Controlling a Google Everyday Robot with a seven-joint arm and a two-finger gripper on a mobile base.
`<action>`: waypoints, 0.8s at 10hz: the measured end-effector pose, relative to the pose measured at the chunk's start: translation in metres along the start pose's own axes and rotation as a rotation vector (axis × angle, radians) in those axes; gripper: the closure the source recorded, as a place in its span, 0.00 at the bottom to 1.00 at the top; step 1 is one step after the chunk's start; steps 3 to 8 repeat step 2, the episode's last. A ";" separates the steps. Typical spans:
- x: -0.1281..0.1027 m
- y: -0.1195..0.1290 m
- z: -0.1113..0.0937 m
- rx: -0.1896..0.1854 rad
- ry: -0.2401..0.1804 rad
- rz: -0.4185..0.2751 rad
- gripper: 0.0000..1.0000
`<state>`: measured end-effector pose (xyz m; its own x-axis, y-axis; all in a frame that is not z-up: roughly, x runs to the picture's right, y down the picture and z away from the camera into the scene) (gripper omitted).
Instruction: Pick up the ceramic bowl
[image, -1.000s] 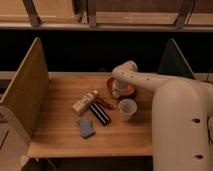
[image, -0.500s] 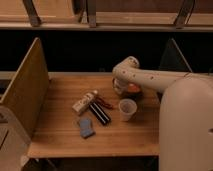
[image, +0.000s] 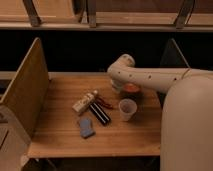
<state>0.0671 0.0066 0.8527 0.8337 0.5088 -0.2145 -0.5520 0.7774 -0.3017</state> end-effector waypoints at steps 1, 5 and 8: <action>-0.015 0.004 -0.002 -0.001 -0.010 -0.030 1.00; -0.025 0.008 -0.003 -0.005 -0.018 -0.046 1.00; -0.025 0.008 -0.003 -0.005 -0.018 -0.046 1.00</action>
